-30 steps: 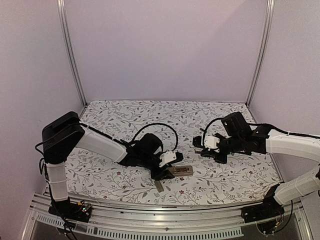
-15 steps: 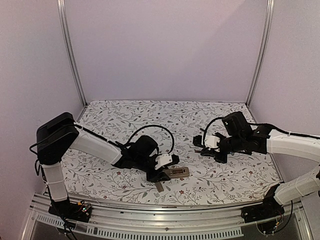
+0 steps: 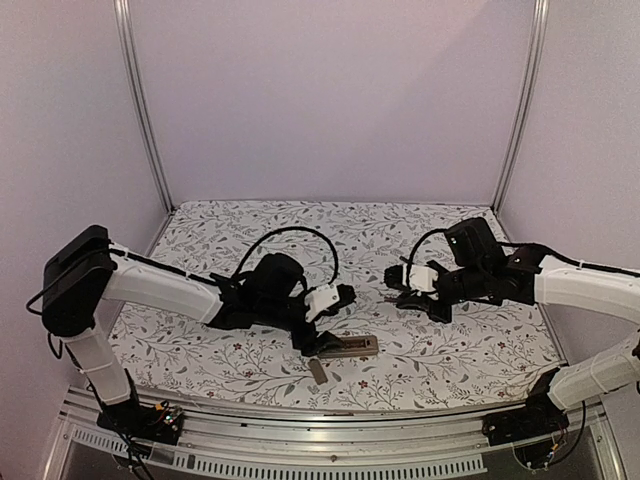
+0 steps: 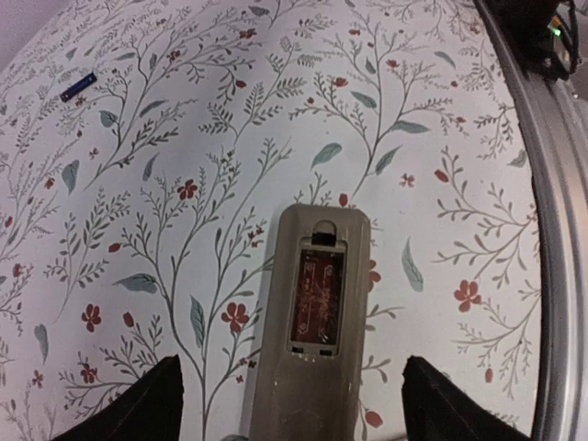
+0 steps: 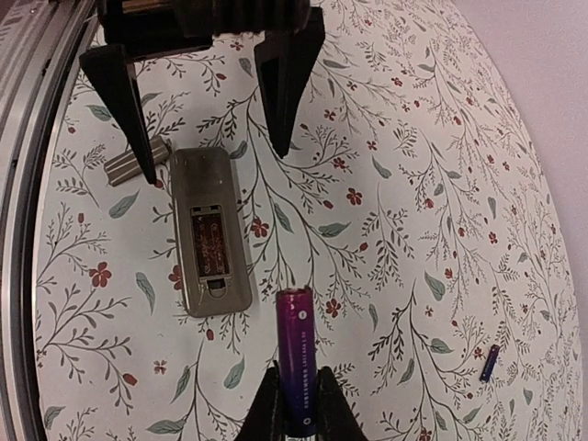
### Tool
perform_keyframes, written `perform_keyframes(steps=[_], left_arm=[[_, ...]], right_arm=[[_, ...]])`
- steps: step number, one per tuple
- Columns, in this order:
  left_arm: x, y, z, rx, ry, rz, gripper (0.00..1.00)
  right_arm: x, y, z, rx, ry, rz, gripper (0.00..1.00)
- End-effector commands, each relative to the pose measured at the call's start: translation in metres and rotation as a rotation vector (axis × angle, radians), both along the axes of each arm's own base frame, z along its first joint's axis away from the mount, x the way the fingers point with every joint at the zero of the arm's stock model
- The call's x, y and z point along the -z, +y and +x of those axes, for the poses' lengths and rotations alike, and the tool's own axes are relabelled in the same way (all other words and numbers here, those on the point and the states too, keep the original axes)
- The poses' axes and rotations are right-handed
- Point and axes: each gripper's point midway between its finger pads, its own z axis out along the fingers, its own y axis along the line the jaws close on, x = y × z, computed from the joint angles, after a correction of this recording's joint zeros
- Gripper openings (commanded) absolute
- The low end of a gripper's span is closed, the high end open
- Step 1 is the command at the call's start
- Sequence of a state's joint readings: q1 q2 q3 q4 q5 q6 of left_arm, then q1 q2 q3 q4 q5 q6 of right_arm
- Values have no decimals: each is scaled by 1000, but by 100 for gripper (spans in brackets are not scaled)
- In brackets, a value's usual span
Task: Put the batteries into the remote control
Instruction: Adjust the remote control without batteries at the center of the board, then pass from the right arm to the left
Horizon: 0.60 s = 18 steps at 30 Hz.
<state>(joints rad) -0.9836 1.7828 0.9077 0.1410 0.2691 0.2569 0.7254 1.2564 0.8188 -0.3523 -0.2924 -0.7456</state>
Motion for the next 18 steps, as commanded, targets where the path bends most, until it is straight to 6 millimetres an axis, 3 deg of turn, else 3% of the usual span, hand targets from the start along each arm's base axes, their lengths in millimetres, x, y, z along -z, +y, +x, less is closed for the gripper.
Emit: perform_keyframes(steps=[1, 4, 7, 12, 18], left_arm=[[-77, -21, 0, -28, -3, -260, 78], [-112, -26, -1, -60, 48, -417, 68], [-131, -31, -10, -52, 146, -523, 64], [-129, -43, -19, -25, 250, -531, 56], [-134, -46, -19, -29, 242, -551, 48]], right_arm=[[-32, 21, -3, -60, -51, 104, 0], [-43, 34, -12, -108, -86, 149, 0], [-50, 41, -15, -126, -100, 169, 0], [-49, 50, -18, -139, -100, 162, 0], [-50, 55, -20, -147, -106, 163, 0]])
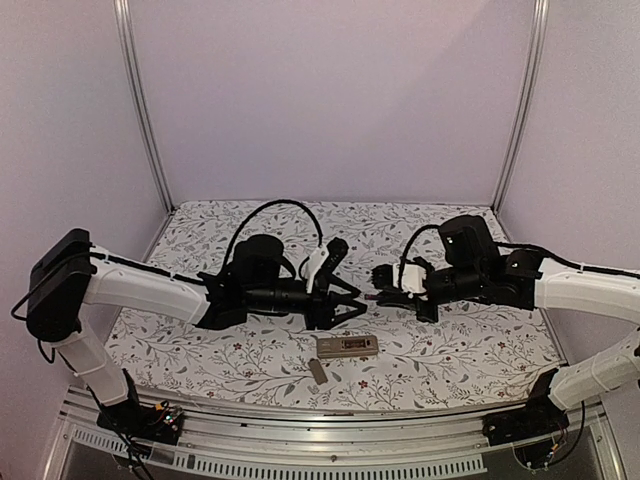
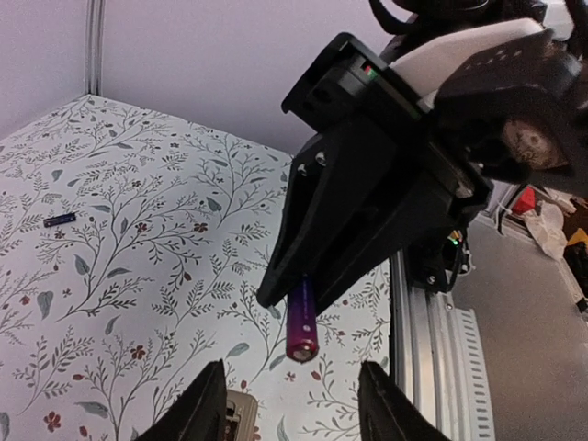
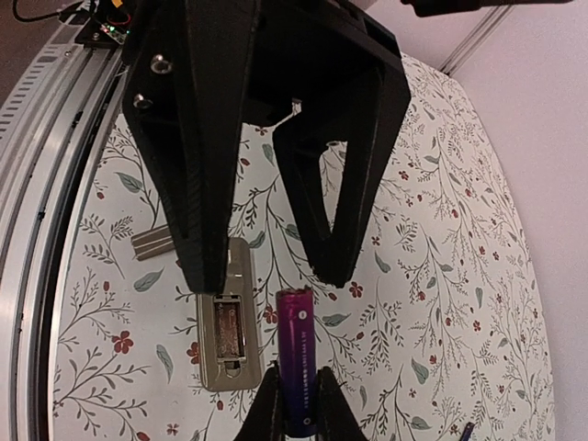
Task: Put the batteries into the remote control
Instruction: Pass from the right arm to the left
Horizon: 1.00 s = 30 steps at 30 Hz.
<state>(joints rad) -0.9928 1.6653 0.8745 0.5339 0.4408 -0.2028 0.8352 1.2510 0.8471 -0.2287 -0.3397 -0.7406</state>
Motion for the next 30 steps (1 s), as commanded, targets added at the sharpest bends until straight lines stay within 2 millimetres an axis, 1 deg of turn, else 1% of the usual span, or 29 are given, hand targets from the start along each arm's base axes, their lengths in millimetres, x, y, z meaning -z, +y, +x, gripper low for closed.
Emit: perform_keyframes(steps=[1, 5, 12, 18, 20, 21, 25, 26, 29, 30], left_arm=[[-10, -8, -6, 19, 21, -44, 48], [-9, -11, -4, 13, 24, -42, 46], [-9, -11, 0, -4, 24, -39, 32], [-8, -11, 1, -8, 25, -35, 9], [-7, -11, 1, -9, 27, -33, 3], [-8, -11, 0, -9, 27, -34, 1], [-8, -11, -1, -1, 29, -35, 0], [-8, -12, -1, 0, 30, -34, 2], [-7, -12, 0, -1, 36, -28, 12], [-7, -13, 0, 0, 38, -27, 13]], right_arm=[[-13, 10, 2, -8, -20, 32, 0], [-12, 13, 1, -12, -18, 27, 0], [-12, 17, -2, -26, -18, 33, 0], [-12, 17, -2, -25, -18, 33, 0], [-12, 17, -2, -26, -17, 34, 0], [-11, 17, -2, -27, -16, 31, 0], [-12, 16, -2, -22, -20, 28, 0], [-11, 16, -2, -22, -20, 27, 0], [-12, 16, -1, -20, -20, 27, 0], [-12, 16, -1, -18, -20, 27, 0]])
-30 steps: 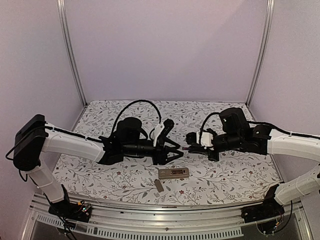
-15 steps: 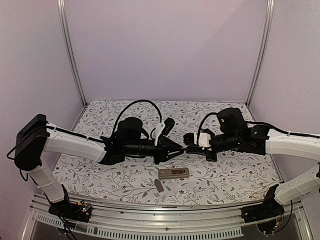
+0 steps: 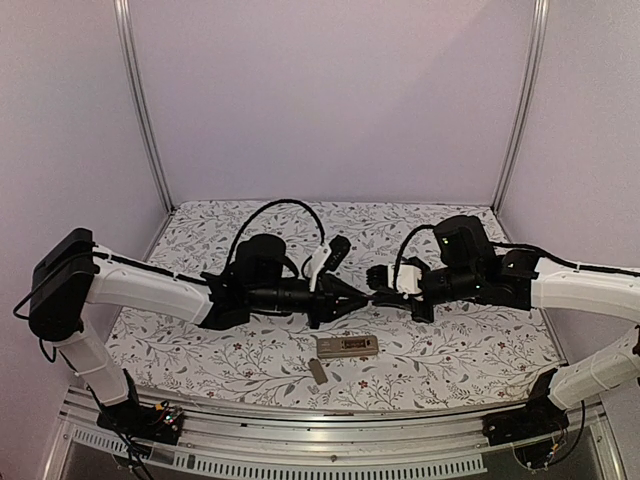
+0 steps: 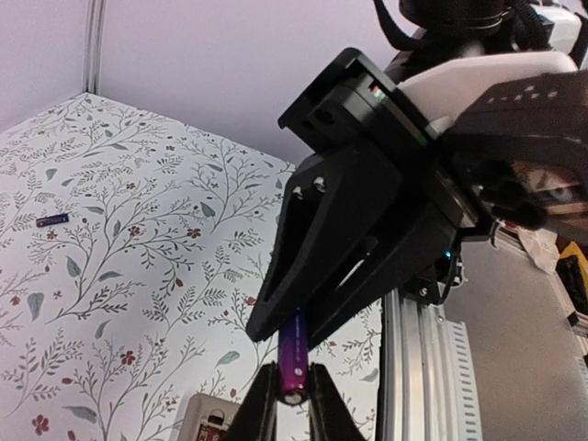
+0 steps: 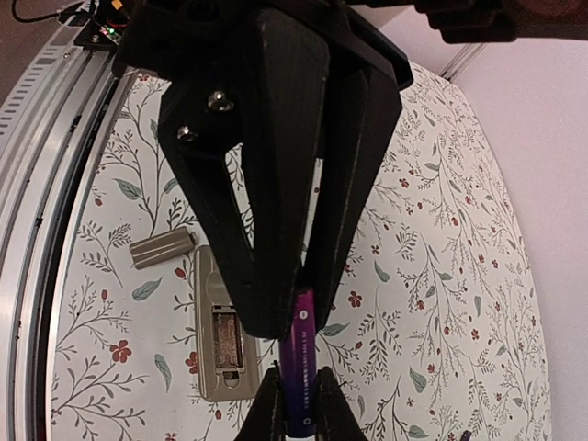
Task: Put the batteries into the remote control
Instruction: Pass from the right arm to the left, then pass from the left arm to the right
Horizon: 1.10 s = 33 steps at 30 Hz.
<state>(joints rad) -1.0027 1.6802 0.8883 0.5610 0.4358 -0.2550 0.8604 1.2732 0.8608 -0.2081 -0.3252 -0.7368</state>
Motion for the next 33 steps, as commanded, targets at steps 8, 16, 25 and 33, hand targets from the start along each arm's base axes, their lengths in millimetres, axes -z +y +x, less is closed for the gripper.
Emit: perform_keyframes(steps=[8, 16, 25, 33], left_arm=[[-3, -8, 1, 13, 1, 1, 17], [0, -6, -2, 21, 6, 8, 0], [-17, 5, -6, 1, 1, -105, 0], [-20, 7, -8, 2, 0, -117, 0]], right_arm=[[-9, 6, 1, 0, -6, 18, 0], [-12, 5, 3, 18, -6, 26, 4], [-30, 5, -5, 10, -14, 117, 35], [-25, 5, -10, -13, 5, 115, 27]])
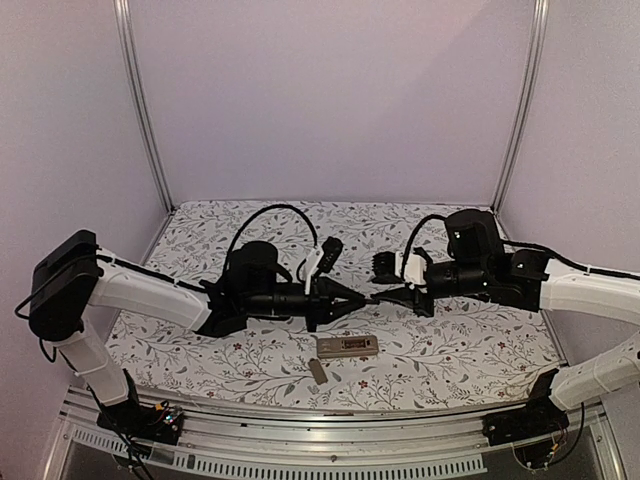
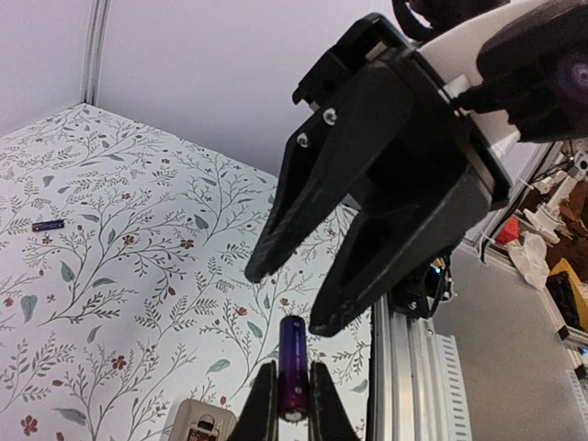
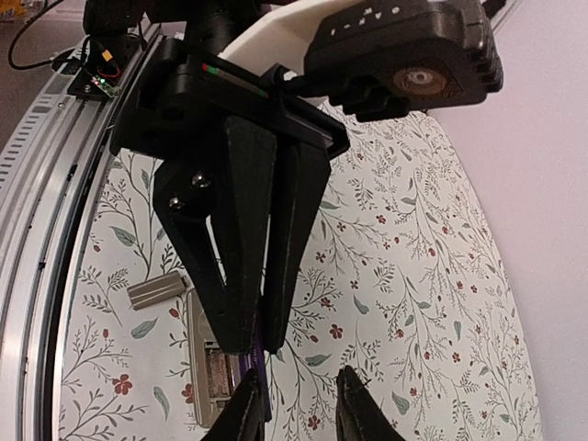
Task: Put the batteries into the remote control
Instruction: Pass from the left arm to the right
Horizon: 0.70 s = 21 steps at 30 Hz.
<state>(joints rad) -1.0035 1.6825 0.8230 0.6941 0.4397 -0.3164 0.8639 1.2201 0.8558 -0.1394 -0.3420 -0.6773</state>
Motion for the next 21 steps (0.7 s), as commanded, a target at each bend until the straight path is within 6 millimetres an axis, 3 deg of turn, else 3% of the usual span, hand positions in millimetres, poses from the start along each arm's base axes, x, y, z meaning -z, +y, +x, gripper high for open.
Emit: perform_keyframes(steps=[1, 7, 12, 21], left_arm=[[-19, 3, -4, 4, -27, -53, 0], [-20, 3, -2, -3, -30, -54, 0], [-21, 3, -3, -1, -31, -55, 0], [-23, 4, -3, 0, -38, -61, 0]], right_arm=[[8, 1, -10, -33, 27, 3, 27], [19, 1, -14, -53, 56, -17, 29], [21, 0, -10, -35, 45, -26, 19], [25, -1, -10, -33, 47, -34, 15]])
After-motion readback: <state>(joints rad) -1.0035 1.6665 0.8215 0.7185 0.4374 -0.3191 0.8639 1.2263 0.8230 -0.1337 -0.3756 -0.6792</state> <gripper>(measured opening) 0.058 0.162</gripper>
